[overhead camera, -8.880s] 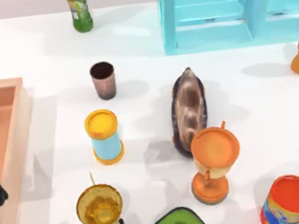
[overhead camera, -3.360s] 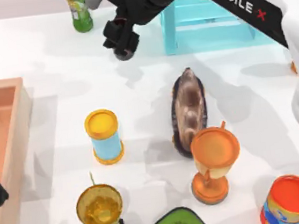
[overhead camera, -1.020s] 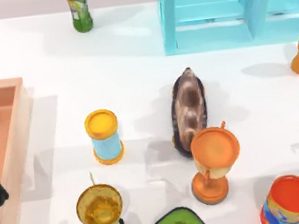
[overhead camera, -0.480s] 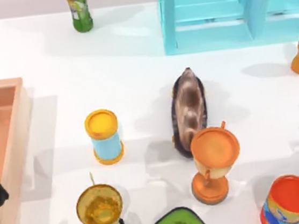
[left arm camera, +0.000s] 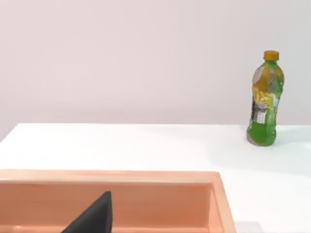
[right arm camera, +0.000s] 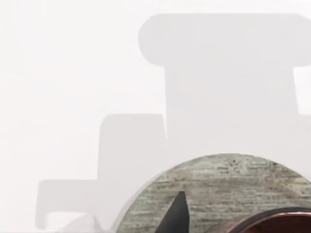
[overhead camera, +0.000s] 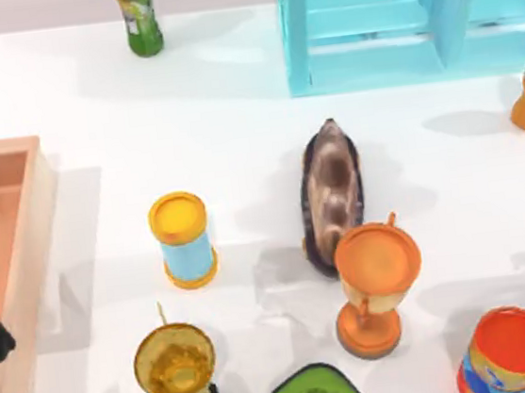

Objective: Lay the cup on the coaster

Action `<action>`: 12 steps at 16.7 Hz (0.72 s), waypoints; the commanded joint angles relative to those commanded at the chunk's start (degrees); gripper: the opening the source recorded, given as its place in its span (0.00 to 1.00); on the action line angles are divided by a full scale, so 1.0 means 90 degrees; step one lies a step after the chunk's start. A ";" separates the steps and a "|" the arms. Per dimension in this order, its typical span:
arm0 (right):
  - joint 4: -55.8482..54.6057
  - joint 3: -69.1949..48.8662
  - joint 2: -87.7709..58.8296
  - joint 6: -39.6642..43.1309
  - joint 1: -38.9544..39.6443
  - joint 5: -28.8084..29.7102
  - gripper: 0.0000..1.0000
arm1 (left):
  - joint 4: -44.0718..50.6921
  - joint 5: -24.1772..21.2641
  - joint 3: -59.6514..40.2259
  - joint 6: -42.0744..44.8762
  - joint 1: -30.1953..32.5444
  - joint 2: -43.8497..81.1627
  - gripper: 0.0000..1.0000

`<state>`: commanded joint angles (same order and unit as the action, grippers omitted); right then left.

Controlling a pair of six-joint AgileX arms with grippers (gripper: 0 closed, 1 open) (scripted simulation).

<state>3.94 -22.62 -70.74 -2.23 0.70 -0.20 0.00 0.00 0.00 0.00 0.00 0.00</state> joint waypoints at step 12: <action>0.0000 0.0000 0.0000 0.0000 0.0000 0.0000 1.00 | 0.0000 0.0000 0.0000 0.0000 0.0000 0.0000 1.00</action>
<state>3.94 -22.62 -70.74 -2.23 0.70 -0.20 0.00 0.00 0.00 0.00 0.00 0.00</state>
